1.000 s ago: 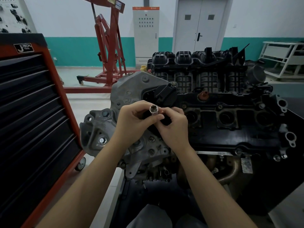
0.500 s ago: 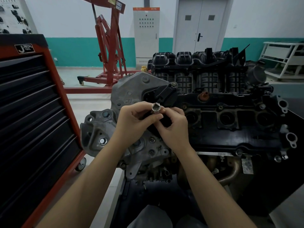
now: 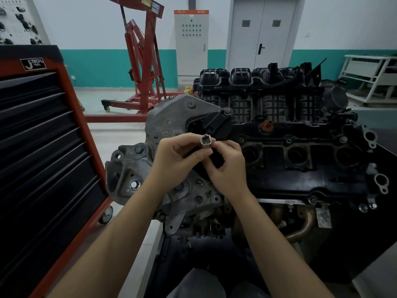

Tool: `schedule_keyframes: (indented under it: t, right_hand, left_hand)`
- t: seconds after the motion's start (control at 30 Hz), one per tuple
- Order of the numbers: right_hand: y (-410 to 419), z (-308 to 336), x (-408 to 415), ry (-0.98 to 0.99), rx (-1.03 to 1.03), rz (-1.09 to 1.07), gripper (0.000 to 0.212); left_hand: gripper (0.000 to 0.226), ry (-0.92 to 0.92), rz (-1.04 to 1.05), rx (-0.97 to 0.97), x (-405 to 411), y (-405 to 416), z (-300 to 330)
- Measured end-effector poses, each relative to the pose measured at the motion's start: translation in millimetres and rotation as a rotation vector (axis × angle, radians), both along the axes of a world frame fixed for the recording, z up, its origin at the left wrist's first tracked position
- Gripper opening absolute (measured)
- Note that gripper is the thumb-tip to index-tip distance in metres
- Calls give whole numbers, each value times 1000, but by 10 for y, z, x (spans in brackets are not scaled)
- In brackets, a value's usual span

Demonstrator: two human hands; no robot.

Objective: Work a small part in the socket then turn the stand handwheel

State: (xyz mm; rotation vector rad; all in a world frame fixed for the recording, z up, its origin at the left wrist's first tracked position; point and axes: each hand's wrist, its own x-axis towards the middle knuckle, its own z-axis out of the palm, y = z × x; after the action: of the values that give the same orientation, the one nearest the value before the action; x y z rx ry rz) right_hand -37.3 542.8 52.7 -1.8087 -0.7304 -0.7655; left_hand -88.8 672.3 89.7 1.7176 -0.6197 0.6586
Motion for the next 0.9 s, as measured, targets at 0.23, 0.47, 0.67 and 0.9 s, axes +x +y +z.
schedule_keyframes:
  t: [0.23, 0.47, 0.67, 0.9]
  right_hand:
    - [2, -20, 5, 47, 47, -15, 16]
    - [0, -18, 2, -2, 14, -4, 19]
    - [7, -21, 11, 76, 36, -30, 17]
    - [13, 1, -22, -33, 25, -14, 18]
  left_hand:
    - [21, -41, 75, 37, 8, -12, 1]
    - [23, 10, 19, 7, 10, -5, -20]
    - [21, -25, 34, 36, 29, 0, -14]
    - [19, -14, 48, 35, 16, -12, -17]
